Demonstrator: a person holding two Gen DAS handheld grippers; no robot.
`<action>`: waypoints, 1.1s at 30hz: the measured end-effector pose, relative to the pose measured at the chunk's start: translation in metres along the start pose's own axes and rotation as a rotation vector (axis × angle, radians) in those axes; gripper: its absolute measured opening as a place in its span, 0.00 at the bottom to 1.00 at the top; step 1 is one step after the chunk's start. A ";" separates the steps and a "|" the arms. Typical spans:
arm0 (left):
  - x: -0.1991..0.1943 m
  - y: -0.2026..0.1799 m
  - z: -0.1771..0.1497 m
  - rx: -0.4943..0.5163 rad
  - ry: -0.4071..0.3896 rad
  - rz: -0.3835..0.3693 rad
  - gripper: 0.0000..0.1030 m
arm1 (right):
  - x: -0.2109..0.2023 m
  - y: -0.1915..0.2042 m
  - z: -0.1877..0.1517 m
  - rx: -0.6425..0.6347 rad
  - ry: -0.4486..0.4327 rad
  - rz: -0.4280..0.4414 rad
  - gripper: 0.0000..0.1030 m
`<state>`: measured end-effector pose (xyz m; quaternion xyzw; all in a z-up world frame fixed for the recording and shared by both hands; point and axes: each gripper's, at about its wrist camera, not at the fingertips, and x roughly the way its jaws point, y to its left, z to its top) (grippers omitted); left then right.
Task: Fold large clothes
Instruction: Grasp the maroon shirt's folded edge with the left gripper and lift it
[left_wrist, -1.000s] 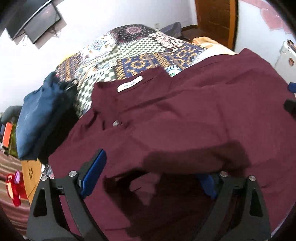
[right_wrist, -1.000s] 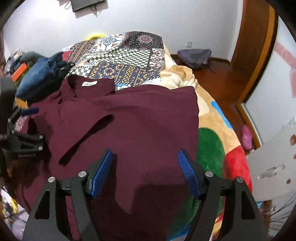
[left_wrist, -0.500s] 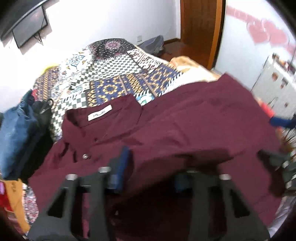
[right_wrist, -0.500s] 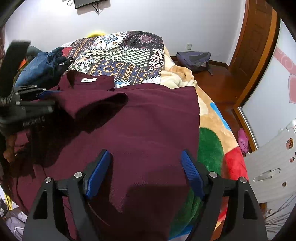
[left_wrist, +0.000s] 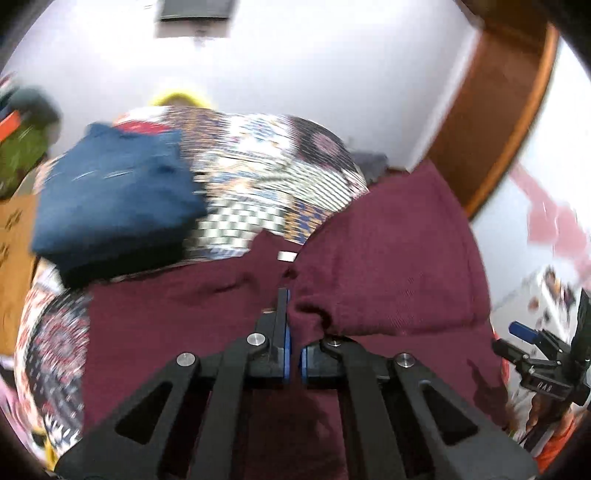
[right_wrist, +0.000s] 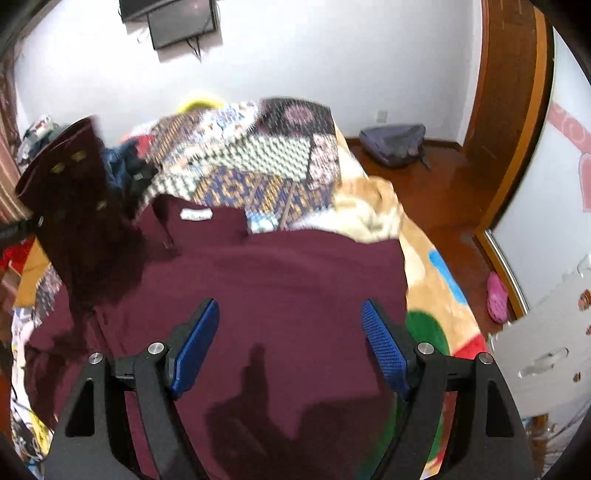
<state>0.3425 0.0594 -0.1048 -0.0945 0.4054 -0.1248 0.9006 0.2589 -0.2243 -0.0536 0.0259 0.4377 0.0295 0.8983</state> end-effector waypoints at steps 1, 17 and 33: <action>-0.007 0.013 -0.003 -0.026 -0.012 0.015 0.02 | 0.002 0.003 0.000 -0.001 0.002 0.003 0.74; 0.038 0.141 -0.112 -0.428 0.256 -0.053 0.09 | 0.030 -0.004 -0.034 0.013 0.152 -0.047 0.74; 0.016 0.176 -0.133 -0.630 0.166 -0.043 0.38 | 0.020 -0.046 -0.044 0.157 0.144 -0.069 0.74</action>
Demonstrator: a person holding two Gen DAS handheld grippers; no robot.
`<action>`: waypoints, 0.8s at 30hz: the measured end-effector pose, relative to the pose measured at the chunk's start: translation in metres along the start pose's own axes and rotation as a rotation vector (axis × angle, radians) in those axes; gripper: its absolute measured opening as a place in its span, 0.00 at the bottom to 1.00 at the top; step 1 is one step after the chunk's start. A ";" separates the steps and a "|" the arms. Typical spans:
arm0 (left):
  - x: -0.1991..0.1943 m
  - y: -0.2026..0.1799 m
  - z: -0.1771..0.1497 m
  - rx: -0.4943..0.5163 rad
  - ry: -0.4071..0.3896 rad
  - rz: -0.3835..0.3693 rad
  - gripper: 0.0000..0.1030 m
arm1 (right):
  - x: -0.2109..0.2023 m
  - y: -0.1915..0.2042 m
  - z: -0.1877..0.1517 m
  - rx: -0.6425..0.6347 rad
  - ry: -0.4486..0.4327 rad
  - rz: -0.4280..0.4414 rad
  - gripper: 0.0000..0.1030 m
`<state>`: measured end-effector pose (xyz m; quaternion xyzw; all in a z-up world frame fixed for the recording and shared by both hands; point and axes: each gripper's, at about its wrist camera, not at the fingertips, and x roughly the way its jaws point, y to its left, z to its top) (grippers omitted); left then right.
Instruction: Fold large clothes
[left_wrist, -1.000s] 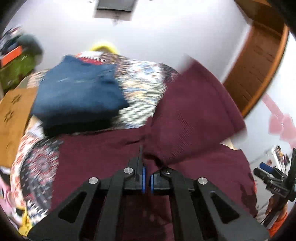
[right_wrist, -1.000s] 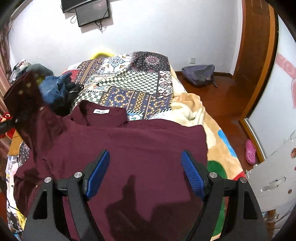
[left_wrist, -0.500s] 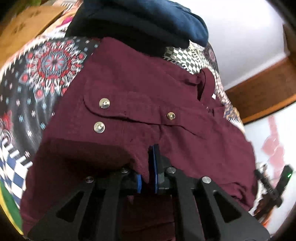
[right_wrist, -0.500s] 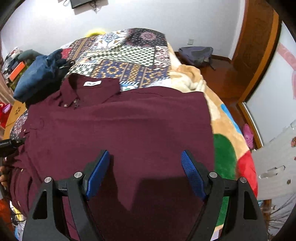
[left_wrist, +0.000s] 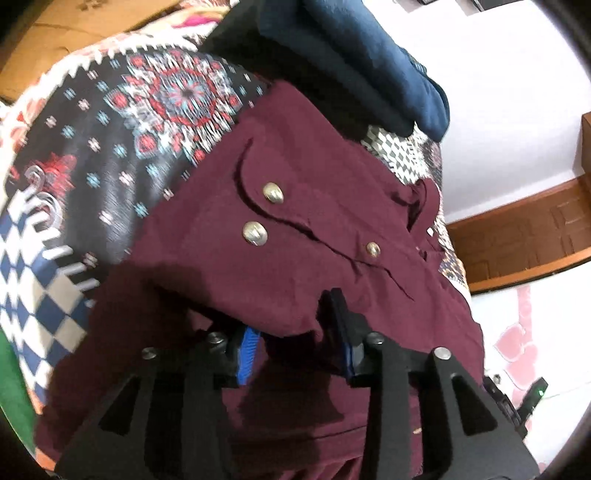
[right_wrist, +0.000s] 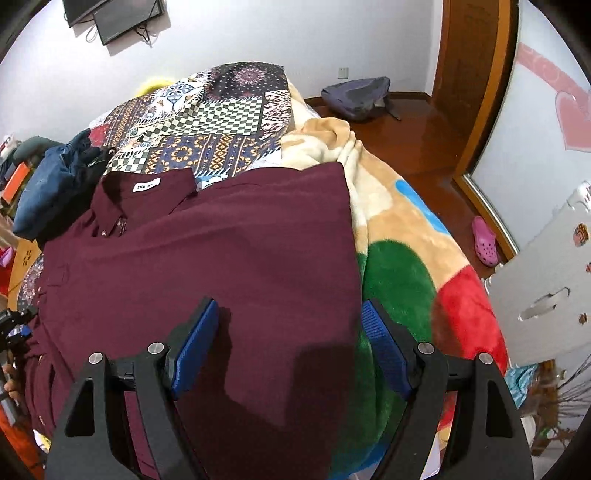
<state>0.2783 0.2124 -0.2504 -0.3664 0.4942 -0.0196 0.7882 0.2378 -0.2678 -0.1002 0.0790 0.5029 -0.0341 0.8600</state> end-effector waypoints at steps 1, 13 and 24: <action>-0.001 0.000 0.002 0.001 -0.019 0.026 0.39 | -0.001 -0.001 0.000 0.005 0.001 0.004 0.74; -0.043 -0.048 0.015 0.204 -0.236 0.158 0.08 | -0.015 -0.011 0.016 0.021 -0.037 -0.007 0.74; -0.023 -0.027 0.009 0.333 -0.174 0.401 0.16 | 0.018 -0.015 0.000 0.074 0.044 0.053 0.74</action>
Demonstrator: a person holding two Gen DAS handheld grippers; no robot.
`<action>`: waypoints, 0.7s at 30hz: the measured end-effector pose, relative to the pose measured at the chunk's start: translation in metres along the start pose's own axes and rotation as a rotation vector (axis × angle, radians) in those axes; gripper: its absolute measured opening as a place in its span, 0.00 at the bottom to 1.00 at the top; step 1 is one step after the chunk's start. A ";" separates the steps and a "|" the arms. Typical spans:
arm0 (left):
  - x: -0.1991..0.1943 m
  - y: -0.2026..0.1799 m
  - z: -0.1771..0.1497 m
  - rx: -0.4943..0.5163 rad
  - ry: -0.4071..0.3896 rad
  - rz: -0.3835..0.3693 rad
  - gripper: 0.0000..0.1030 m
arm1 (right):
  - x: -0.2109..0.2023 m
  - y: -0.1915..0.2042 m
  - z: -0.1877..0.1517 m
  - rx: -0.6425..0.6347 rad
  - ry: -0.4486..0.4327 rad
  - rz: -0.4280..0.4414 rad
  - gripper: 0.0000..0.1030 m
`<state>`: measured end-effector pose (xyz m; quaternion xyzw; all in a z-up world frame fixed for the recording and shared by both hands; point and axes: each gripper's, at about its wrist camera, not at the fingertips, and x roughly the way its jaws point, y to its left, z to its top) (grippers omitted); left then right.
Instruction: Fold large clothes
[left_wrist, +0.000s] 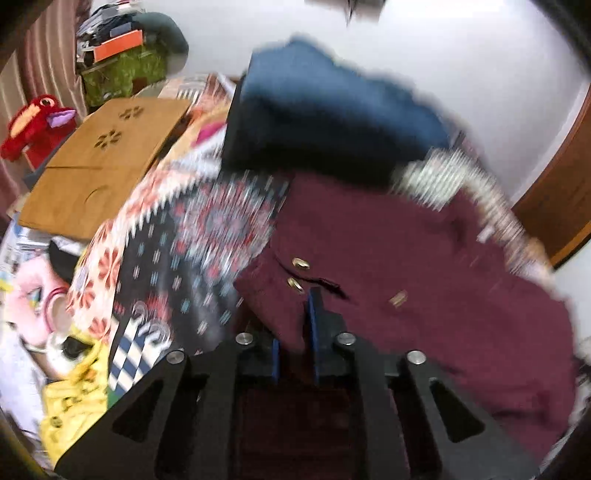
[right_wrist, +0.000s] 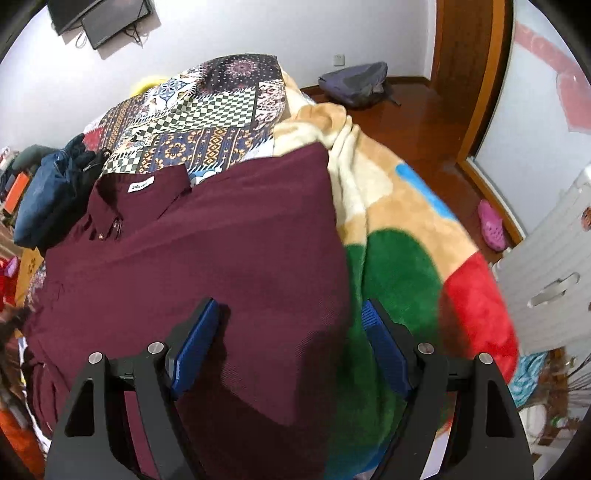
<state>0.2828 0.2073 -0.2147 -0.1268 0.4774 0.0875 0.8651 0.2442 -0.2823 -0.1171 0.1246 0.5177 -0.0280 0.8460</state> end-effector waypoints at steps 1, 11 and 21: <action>0.008 0.000 -0.007 0.010 0.026 0.017 0.19 | 0.000 -0.002 0.001 0.016 0.006 0.014 0.74; -0.007 0.026 0.004 -0.025 0.026 0.030 0.53 | -0.009 -0.017 0.024 0.077 -0.003 0.091 0.74; 0.013 0.047 0.068 -0.083 0.074 -0.139 0.57 | 0.005 -0.022 0.065 0.019 0.003 0.106 0.74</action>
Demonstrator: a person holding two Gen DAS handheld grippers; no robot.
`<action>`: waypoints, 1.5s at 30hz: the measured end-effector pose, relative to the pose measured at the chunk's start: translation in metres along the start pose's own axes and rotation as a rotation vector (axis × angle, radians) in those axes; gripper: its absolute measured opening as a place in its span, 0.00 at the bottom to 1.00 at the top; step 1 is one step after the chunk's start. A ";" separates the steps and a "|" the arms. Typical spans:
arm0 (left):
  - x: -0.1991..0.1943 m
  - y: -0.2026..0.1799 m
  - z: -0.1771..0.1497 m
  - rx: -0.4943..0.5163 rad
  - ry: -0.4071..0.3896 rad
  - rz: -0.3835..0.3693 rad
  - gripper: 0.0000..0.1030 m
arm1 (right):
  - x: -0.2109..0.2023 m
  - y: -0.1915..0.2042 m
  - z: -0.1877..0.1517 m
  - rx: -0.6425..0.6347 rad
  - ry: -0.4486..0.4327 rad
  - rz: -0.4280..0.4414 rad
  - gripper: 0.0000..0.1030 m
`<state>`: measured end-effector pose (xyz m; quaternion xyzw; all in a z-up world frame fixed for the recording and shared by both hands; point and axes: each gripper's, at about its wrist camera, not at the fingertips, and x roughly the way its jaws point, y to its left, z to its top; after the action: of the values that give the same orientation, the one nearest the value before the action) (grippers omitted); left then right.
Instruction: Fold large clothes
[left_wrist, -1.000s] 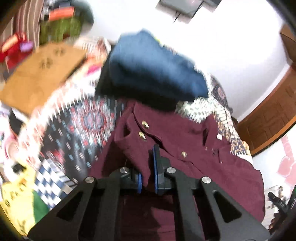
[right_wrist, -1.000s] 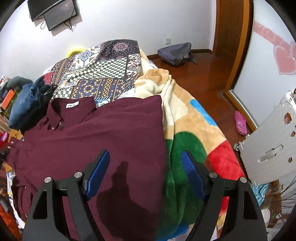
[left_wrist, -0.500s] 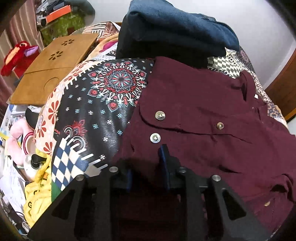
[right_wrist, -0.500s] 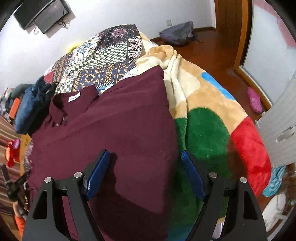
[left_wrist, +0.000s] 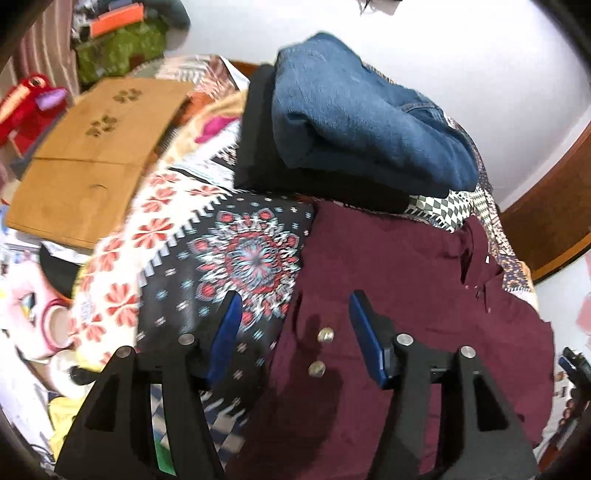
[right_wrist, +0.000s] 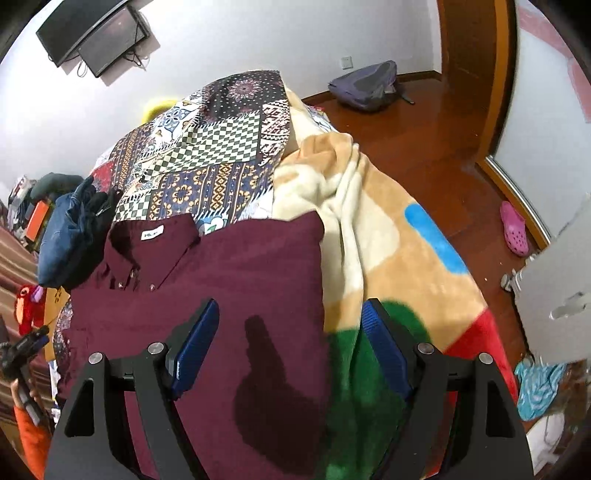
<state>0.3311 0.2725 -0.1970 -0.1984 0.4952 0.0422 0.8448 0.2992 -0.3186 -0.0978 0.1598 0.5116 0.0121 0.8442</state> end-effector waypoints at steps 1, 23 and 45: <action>0.007 0.000 0.003 -0.002 0.020 -0.010 0.57 | 0.003 -0.002 0.002 0.005 0.007 0.009 0.74; 0.093 -0.047 0.036 0.135 0.099 0.010 0.10 | 0.032 0.022 0.059 -0.074 -0.057 -0.005 0.05; 0.053 -0.052 0.028 0.179 0.022 0.134 0.12 | 0.011 0.055 0.069 -0.223 -0.061 -0.108 0.47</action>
<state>0.3947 0.2288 -0.2146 -0.0890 0.5183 0.0520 0.8490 0.3717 -0.2824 -0.0622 0.0375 0.4890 0.0188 0.8713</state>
